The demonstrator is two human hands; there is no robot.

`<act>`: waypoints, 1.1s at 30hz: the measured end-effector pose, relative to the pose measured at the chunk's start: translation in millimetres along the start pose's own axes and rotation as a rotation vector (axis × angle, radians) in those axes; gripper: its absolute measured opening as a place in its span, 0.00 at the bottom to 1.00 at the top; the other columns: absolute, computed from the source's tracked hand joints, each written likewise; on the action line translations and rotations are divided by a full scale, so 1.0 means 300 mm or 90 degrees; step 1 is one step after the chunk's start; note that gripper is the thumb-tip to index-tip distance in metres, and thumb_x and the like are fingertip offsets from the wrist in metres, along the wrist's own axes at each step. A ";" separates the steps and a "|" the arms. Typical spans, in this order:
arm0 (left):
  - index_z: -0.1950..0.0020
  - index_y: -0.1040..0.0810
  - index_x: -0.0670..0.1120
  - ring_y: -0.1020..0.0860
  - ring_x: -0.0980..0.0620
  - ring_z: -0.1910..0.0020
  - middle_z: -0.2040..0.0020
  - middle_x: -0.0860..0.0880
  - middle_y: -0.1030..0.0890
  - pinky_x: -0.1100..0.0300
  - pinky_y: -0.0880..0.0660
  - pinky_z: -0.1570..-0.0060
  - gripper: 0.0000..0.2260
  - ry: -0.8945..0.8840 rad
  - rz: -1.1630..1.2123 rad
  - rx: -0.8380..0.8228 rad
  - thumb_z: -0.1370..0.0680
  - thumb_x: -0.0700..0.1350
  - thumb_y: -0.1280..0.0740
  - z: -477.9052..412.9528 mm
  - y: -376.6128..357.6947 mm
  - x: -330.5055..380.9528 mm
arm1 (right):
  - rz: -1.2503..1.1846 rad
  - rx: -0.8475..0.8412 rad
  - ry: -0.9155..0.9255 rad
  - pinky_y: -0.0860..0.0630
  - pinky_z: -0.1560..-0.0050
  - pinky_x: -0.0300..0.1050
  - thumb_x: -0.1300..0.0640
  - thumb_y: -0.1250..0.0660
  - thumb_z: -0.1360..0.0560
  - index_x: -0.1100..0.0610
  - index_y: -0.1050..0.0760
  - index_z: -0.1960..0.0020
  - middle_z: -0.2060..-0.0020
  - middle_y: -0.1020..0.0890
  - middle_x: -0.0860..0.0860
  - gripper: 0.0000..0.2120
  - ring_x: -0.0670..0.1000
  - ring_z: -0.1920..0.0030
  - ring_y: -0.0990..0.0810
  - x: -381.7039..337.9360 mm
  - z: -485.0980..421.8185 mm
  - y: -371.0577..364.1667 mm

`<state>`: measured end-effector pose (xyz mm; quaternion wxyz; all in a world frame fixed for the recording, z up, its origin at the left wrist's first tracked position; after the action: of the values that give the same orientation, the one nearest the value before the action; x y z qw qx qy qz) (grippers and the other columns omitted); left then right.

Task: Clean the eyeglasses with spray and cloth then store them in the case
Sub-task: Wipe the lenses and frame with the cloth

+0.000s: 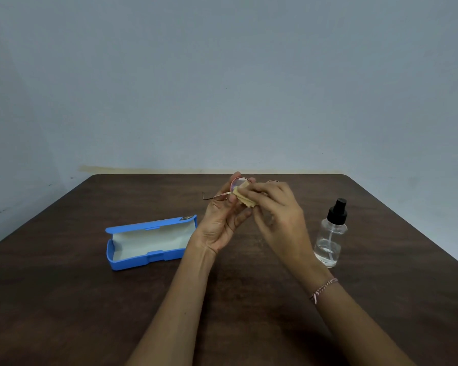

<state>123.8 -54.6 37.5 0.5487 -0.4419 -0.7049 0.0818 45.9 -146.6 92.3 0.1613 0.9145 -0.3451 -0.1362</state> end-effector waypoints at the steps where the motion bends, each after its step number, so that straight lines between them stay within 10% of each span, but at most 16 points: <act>1: 0.44 0.19 0.50 0.18 0.52 0.49 0.44 0.47 0.18 0.62 0.20 0.59 0.27 -0.005 0.004 -0.003 0.41 0.49 0.19 -0.002 0.003 0.002 | -0.004 -0.009 0.004 0.30 0.42 0.36 0.65 0.33 0.29 0.59 0.23 0.40 0.47 0.20 0.52 0.17 0.51 0.45 0.27 -0.001 0.000 -0.003; 33: 0.46 0.17 0.50 0.18 0.54 0.51 0.49 0.48 0.16 0.63 0.21 0.57 0.23 0.059 -0.061 -0.032 0.40 0.48 0.20 0.006 -0.014 -0.035 | 0.000 -0.015 0.048 0.29 0.42 0.36 0.68 0.32 0.28 0.64 0.21 0.44 0.49 0.23 0.54 0.13 0.51 0.47 0.26 -0.021 0.002 0.022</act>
<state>120.1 -64.0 31.9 0.5725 -0.4247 -0.7012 0.0169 37.2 -147.1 95.2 0.1847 0.9171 -0.3370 -0.1058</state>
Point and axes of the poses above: each hand's wrist, its own z-axis away from the middle knuckle, its own y-axis out of the back of the hand, x = y × z, the point moved 7 cm from there along -z, towards the middle knuckle
